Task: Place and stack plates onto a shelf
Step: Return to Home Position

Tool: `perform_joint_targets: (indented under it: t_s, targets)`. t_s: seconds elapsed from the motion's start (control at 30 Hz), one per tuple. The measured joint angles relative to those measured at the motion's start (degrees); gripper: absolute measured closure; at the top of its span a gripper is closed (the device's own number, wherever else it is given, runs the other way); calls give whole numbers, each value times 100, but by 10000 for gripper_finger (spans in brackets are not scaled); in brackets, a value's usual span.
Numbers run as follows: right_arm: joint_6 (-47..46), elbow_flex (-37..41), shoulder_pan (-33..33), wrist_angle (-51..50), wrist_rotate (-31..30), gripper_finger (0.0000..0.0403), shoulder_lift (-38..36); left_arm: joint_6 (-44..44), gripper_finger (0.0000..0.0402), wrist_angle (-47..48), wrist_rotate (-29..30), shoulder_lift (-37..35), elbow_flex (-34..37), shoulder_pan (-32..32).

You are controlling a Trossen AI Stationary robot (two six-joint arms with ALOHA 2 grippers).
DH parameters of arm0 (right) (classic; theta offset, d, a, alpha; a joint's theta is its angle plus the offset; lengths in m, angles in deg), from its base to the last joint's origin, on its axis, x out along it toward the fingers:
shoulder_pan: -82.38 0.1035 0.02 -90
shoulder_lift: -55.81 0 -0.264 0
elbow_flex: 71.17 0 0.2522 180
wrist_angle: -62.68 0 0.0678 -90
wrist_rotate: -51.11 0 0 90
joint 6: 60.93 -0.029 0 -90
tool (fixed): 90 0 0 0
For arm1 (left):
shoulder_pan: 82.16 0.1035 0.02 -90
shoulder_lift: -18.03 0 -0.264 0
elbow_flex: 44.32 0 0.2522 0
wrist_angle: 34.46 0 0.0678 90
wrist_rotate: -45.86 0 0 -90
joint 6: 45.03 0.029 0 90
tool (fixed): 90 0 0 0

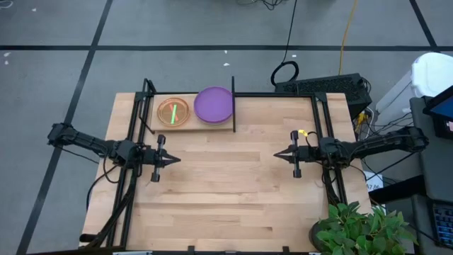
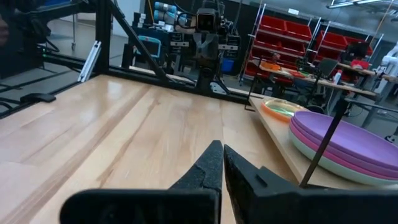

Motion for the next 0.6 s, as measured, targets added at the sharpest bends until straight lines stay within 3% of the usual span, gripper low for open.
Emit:
perform_joint_targets:
  t_s: [0.3, 0.6]
  targets:
    - [-17, 5, 0, 0, -5, 403, -9, -43, 399, -251, -49, -29, -2, -26]
    - [-51, 11, 0, -231, -14, 403, -90, 81, 399, 173, 47, -665, -9, 75]
